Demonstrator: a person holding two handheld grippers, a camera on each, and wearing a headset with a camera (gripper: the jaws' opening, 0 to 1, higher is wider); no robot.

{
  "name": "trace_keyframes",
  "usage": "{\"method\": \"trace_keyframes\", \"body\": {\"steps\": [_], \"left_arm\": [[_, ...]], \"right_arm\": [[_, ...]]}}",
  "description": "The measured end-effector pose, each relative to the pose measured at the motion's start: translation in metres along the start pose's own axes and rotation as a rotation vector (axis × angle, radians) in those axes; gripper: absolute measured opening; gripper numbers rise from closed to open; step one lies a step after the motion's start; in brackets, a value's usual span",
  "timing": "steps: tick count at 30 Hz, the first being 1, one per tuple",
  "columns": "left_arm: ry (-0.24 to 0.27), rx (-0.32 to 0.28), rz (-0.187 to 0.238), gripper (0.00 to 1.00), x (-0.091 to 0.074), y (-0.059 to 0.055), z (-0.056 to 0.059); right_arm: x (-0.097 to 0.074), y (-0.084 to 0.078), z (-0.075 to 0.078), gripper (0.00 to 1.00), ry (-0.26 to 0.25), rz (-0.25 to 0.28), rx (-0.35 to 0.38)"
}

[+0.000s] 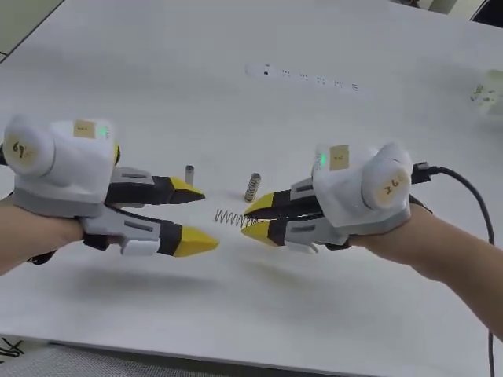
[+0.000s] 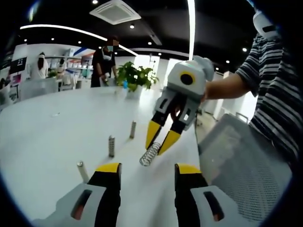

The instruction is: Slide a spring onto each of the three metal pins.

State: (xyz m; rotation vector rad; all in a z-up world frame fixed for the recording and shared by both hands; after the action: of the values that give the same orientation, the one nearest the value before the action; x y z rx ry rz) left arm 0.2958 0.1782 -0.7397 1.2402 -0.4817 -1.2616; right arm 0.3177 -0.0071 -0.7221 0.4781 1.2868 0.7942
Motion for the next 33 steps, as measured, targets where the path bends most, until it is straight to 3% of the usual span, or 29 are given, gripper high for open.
{"method": "trace_keyframes", "body": {"steps": [13,22,33], "left_arm": [[-0.048,0.022,-0.007,0.26,0.011,0.005,0.003],[-0.057,0.031,-0.001,0.2,0.015,0.008,0.003],[-0.088,0.044,0.009,0.05,0.016,0.009,0.007]], "right_arm": [[-0.006,0.001,-0.001,0.08,0.01,0.004,-0.05],[-0.009,0.004,-0.001,0.08,0.007,0.036,-0.06],[-0.01,0.005,-0.004,0.08,0.007,0.038,-0.068]]}}
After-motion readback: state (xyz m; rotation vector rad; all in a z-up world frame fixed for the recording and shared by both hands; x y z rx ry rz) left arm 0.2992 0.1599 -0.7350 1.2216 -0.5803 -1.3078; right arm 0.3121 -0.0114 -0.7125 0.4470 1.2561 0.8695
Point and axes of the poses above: the centre of the closed fingertips' face, and the gripper's own axes: x roughly forward along the fingers, z roughly to its right, y roughly out of its top, the point moved 10 cm from there along -x, roughly backward along the fingers, and after that the axes turned 9 degrees about -x, right-handed, at the moved point
